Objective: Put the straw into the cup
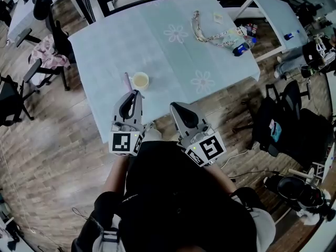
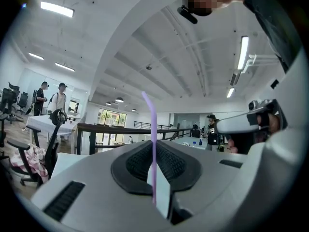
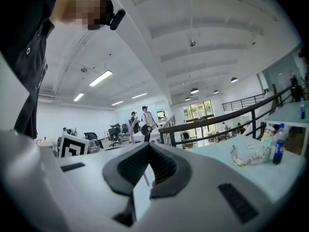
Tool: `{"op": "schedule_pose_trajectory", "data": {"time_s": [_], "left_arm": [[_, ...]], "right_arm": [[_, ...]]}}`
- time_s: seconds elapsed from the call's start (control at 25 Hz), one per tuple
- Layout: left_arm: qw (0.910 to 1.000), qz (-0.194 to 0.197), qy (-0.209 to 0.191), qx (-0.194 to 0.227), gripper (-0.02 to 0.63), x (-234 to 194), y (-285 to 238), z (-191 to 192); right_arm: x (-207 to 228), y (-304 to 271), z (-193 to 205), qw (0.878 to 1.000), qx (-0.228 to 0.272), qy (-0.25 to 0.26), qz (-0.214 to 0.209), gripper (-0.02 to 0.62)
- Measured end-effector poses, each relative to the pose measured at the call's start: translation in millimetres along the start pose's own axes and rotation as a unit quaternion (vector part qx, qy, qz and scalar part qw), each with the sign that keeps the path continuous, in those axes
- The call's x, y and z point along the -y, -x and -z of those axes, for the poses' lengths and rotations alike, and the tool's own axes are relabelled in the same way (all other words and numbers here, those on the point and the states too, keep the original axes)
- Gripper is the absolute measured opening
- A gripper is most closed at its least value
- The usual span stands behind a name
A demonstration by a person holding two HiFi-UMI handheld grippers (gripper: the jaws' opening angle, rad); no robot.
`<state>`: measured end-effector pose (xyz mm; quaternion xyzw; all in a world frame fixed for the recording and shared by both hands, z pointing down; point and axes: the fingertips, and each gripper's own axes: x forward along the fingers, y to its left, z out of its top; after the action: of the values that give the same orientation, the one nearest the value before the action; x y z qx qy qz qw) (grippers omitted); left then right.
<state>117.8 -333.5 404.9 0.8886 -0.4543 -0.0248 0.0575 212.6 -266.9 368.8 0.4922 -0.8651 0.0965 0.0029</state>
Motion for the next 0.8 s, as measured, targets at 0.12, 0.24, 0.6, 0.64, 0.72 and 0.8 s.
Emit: {"op": "schedule_pose_trajectory", "data": {"time_s": [0.12, 0.24, 0.6, 0.64, 0.72, 0.8], "left_arm": [[0.9999, -0.005, -0.006, -0.008, 0.028, -18, -17, 12], [0.9996, -0.019, -0.005, -0.023, 0.028, -33, -29, 28], [0.9977, -0.044, -0.006, -0.051, 0.028, -55, -70, 75], [0.9974, -0.045, -0.006, -0.056, 0.028, -56, -74, 81], [0.9964, -0.050, -0.005, -0.068, 0.028, -59, -81, 94], [0.9952, -0.056, -0.002, -0.080, 0.029, -63, -86, 107]], "right_arm": [[8, -16, -1, 1.000, 0.001, 0.002, 0.001, 0.009], [10, -27, 1, 1.000, -0.004, 0.002, -0.003, 0.009], [19, -52, 19, 0.999, -0.037, -0.012, -0.031, 0.009], [21, -54, 21, 0.998, -0.041, -0.013, -0.035, 0.009], [25, -61, 24, 0.998, -0.048, -0.014, -0.043, 0.009], [27, -68, 25, 0.997, -0.054, -0.015, -0.053, 0.009]]}}
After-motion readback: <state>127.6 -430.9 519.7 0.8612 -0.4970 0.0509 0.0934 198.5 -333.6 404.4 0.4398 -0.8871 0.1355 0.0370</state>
